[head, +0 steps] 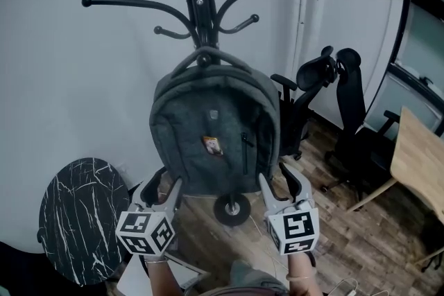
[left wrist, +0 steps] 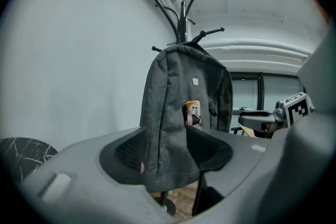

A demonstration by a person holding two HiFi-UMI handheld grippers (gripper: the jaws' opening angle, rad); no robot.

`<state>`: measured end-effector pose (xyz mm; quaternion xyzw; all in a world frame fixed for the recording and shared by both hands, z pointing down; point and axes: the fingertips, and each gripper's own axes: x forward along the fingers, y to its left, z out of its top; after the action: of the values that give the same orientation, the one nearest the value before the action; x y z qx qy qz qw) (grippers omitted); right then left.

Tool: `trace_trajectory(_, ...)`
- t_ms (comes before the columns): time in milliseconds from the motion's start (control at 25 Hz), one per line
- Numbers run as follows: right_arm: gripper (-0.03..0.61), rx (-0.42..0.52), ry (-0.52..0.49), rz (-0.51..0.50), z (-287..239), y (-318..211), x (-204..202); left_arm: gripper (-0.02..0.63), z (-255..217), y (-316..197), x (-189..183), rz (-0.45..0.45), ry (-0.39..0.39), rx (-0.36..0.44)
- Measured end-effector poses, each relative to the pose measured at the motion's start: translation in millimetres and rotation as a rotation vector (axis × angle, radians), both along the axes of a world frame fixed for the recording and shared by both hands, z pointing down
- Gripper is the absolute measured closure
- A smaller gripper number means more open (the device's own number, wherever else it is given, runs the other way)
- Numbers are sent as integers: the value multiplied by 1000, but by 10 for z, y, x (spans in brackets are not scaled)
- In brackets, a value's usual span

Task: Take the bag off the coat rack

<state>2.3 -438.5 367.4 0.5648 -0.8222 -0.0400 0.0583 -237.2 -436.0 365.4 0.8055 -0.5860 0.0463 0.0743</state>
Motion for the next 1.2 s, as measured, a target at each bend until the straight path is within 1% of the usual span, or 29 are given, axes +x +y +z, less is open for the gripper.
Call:
trace_trajectory(240,377,-16,0,13,71,-296,83,354,117,-277,-83,-35,-4,-33)
trace_trajectory(360,356,-39,-1,18,145,-432,112,340,178,-393,-106,-51,-18,-49)
trace_trajectory(560,342,-64,-6,17,245,-622,123,334,247,-584,-117,-53,-28,-73)
trace_trajectory(720,325,-88,-3,5,348,-749,121,334,340,-728,-89,-55,-72,-97)
trace_trajectory(840,325,-106,-14,-41,414,-812,77,337,369,-799,-43,-51,-96,-94)
trace_trajectory(960,353,-104,-17,-77,420,-834,50,357,375,-840,-37,-62,-111,-93)
trace_trajectory(1120,382,-107,11,-67,414,-831,56,392,363,-847,-26,-73,-112,-81)
trace_trajectory(1200,397,-82,13,-70,405,-828,41,414,359,-825,-15,-80,-116,-71)
